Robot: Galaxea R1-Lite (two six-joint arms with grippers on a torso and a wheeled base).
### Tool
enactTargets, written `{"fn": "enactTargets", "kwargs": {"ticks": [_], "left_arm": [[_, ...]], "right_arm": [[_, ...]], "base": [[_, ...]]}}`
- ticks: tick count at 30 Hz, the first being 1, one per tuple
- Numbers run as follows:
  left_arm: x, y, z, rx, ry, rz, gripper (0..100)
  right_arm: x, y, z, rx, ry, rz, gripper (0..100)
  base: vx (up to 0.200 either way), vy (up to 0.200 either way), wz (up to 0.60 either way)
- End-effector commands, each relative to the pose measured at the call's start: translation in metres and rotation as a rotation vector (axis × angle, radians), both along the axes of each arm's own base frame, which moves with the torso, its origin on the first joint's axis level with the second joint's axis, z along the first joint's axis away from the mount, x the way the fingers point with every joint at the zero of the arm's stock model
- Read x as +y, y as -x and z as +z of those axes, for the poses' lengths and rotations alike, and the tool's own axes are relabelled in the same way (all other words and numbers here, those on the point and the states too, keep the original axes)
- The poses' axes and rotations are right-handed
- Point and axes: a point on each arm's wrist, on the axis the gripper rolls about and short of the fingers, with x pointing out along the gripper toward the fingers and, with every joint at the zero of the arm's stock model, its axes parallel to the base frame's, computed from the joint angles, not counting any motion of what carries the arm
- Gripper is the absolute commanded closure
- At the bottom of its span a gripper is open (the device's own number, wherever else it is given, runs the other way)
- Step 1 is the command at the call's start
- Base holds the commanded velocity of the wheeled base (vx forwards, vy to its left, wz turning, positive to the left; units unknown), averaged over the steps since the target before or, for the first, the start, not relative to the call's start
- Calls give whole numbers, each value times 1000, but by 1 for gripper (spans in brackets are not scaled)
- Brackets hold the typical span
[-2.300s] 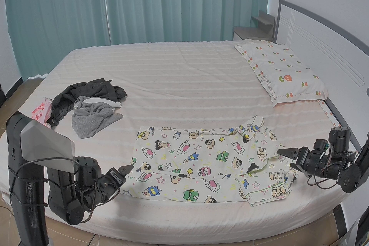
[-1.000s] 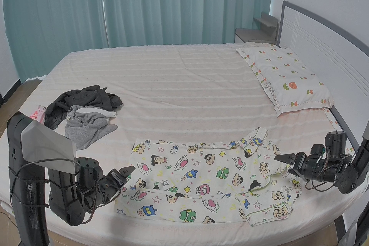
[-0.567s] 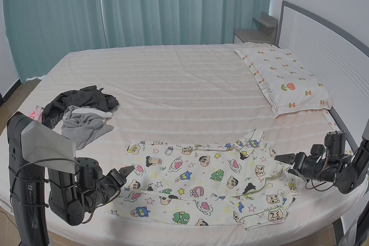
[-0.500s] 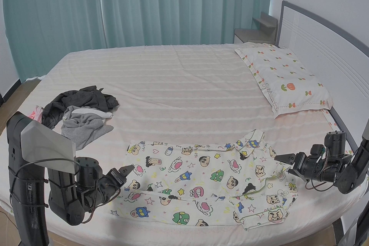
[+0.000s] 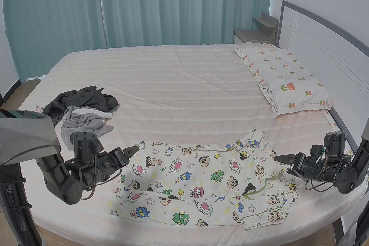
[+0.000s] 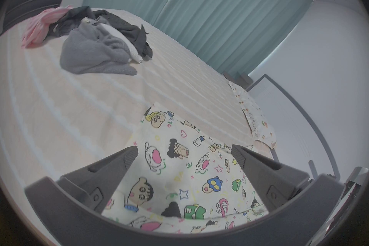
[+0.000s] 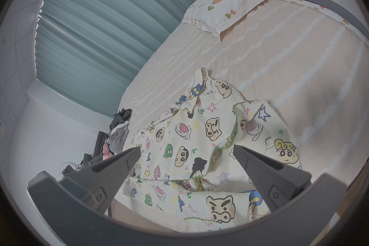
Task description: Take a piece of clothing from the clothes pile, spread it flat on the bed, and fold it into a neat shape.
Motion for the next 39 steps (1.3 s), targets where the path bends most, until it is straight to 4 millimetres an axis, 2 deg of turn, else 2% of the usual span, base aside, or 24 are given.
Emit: {"fn": "enactTargets", "kwargs": {"ticks": [1,4,6,11,17,26,28,30,32,39], "left_arm": [[22,-84,43,47,-101,-179,0],[29,-91,28,78,-150,-226,0],[37,-90,5,123,-206,-246,0],[65,-89,-9,151,-221,-210,0],[69,-95,-23,127,-214,-190,0],[62,-105,-26,91,-164,-170,0],[62,-110,-40,93,-145,-187,0],[62,-113,-45,85,-135,-196,0],[59,-117,-59,92,-97,-212,0],[18,-131,-76,51,5,-238,0]], "right_arm": [[1,1,-10,42,6,6,0],[0,0,-10,41,3,4,0],[0,-1,-12,46,-1,13,0],[8,2,-14,54,-1,47,0],[6,-1,-16,33,-3,35,0],[6,-7,-19,-13,-10,21,0],[3,-7,-21,0,-24,6,0],[3,-8,-23,11,-35,-6,0],[2,-14,-32,38,-66,-26,0],[5,-15,-57,18,-96,-36,0]], "base": [[0,0,0],[0,0,0],[0,0,0],[0,0,0],[0,0,0],[0,0,0],[0,0,0],[0,0,0],[0,0,0],[0,0,0]]}}
